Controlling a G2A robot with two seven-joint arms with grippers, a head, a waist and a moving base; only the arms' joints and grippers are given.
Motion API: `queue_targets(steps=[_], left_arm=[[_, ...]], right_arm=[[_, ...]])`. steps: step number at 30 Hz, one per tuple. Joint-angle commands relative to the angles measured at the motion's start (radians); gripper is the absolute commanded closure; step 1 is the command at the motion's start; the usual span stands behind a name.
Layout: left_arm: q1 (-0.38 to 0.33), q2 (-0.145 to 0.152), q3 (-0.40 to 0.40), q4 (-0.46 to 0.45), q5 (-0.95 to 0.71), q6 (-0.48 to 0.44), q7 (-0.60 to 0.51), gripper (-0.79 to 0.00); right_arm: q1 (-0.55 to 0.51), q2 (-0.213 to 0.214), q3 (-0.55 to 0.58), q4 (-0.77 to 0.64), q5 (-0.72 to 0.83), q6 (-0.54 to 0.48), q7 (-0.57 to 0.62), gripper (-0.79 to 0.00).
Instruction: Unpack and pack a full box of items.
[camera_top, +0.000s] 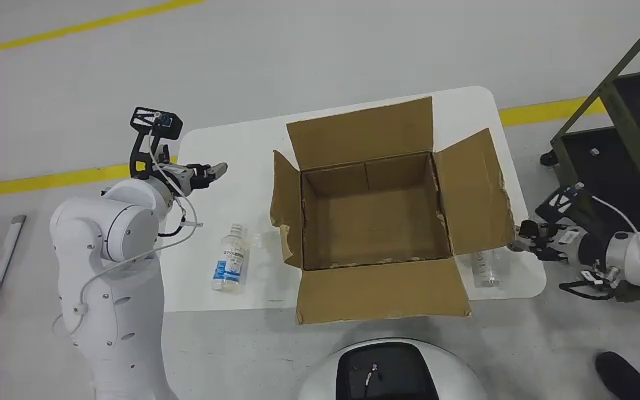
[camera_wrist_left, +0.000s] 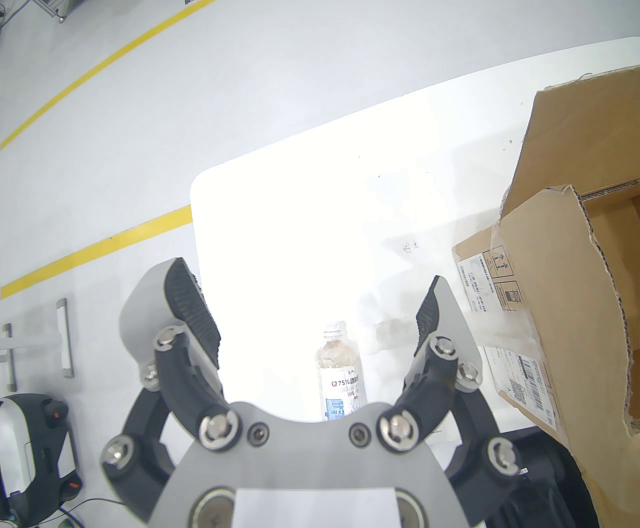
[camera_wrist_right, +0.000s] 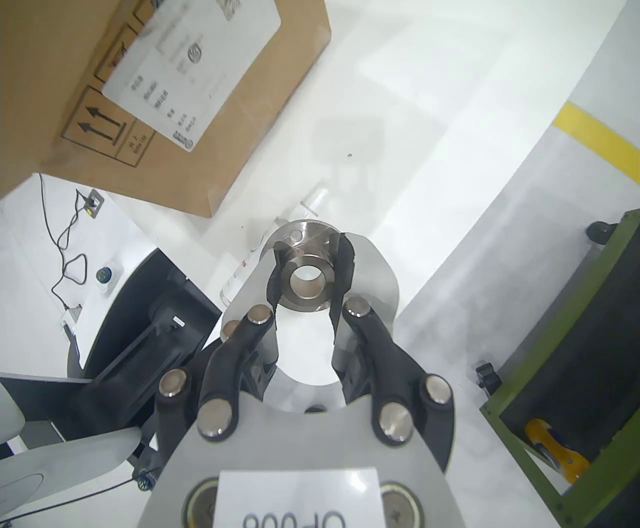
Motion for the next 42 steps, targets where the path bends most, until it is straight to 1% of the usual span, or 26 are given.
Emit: queue_targets(steps=[1,3,6,18,30,39,41,42], left_arm=[[0.000,0.000,0.000,0.000,0.000,0.000,0.000,-0.785],[0.000,0.000,0.000,0.000,0.000,0.000,0.000,-0.785],[0.000,0.000,0.000,0.000,0.000,0.000,0.000,-0.785],[0.000,0.000,0.000,0.000,0.000,0.000,0.000,-0.785],[0.000,0.000,0.000,0.000,0.000,0.000,0.000,-0.785],[0.000,0.000,0.000,0.000,0.000,0.000,0.000,-0.785],[0.000,0.000,0.000,0.000,0.000,0.000,0.000,-0.785],[0.000,0.000,0.000,0.000,0.000,0.000,0.000,-0.785]], right_arm=[[0.007,0.006,-0.038,0.002,-0.065,0.004,0.008,0.000],[0.016,0.010,-0.072,0.018,-0.065,0.004,0.007,0.000],[0.033,0.020,-0.111,0.026,-0.106,0.016,0.019,0.000],[0.080,0.055,-0.189,0.053,-0.219,0.016,0.020,0.000],[0.125,0.072,-0.261,0.093,-0.244,0.019,0.022,0.000],[0.153,0.081,-0.294,0.122,-0.237,0.023,0.016,0.000],[0.156,0.083,-0.298,0.125,-0.236,0.026,0.013,-0.062],[0.157,0.084,-0.300,0.125,-0.235,0.029,0.011,-0.114]])
